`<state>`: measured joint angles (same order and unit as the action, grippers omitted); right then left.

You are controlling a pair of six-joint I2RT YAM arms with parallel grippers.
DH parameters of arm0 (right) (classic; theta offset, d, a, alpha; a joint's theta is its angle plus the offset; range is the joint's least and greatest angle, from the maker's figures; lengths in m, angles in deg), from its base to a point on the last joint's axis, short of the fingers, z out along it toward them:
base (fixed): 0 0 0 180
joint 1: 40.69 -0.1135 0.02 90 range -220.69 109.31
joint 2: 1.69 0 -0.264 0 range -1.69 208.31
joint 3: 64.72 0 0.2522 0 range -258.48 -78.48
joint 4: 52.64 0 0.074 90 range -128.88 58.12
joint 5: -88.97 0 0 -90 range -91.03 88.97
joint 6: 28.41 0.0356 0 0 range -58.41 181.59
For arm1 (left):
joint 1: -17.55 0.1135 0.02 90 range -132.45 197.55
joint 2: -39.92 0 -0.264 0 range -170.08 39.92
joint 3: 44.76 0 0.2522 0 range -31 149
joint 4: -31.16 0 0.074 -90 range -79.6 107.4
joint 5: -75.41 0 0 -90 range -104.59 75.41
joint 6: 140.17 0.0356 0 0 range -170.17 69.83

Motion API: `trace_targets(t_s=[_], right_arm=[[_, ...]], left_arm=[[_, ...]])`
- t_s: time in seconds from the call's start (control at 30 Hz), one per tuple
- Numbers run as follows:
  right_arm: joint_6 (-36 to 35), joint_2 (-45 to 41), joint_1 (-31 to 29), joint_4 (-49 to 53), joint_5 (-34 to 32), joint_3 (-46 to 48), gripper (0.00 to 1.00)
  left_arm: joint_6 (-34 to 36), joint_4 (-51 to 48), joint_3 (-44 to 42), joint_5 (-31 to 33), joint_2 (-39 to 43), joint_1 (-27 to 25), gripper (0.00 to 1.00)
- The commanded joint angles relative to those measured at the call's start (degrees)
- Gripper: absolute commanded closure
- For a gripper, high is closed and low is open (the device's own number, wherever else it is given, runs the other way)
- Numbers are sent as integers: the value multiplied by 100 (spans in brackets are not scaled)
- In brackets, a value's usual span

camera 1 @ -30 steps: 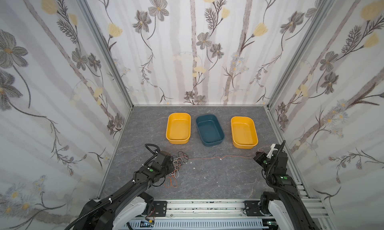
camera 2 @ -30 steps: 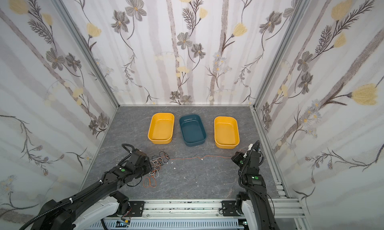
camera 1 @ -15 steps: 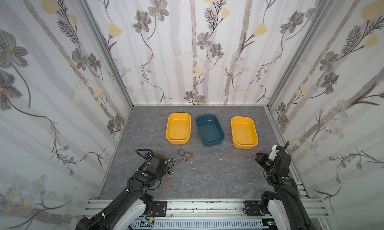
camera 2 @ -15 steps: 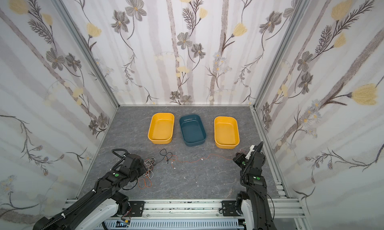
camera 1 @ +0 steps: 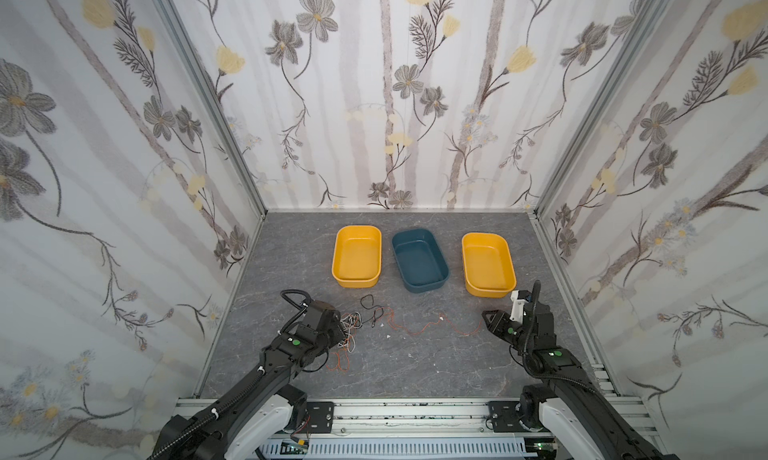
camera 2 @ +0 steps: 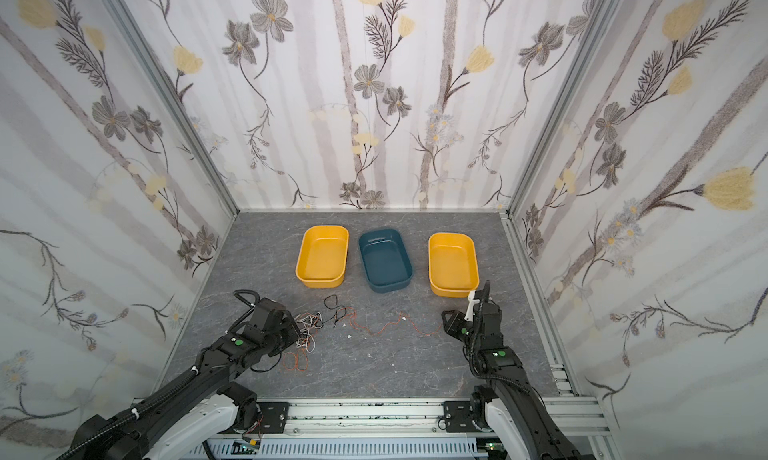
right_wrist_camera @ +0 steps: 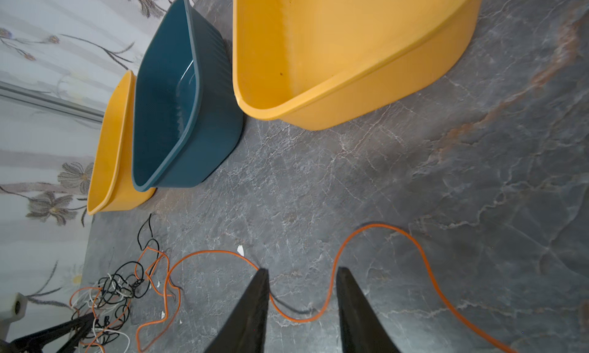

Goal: Untangle the cables

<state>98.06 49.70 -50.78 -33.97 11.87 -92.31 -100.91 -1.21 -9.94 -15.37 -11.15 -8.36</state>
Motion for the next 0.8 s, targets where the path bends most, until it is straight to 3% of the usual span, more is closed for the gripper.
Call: trace_targets(t_s=[0.0,0.13,0.33,0.57,0.77], right_arm=[[-145,205,-418,204,-633,-249,58],[-40,347,-1087,226,-1047,-453,50],[58,581,-2427,-543,-957,-818,41],[-914,2416,-3705,-943,-985,-1907,40],[-1445,4185,-4217,-586,-1148,-3080,37]], left_arm=[[40,250,124,-37,-34,-31,98],[90,263,303,-37,-152,-111,98],[110,338,428,-10,-354,-260,98],[108,464,452,-2,-549,-362,98],[109,425,400,48,-489,-396,98]])
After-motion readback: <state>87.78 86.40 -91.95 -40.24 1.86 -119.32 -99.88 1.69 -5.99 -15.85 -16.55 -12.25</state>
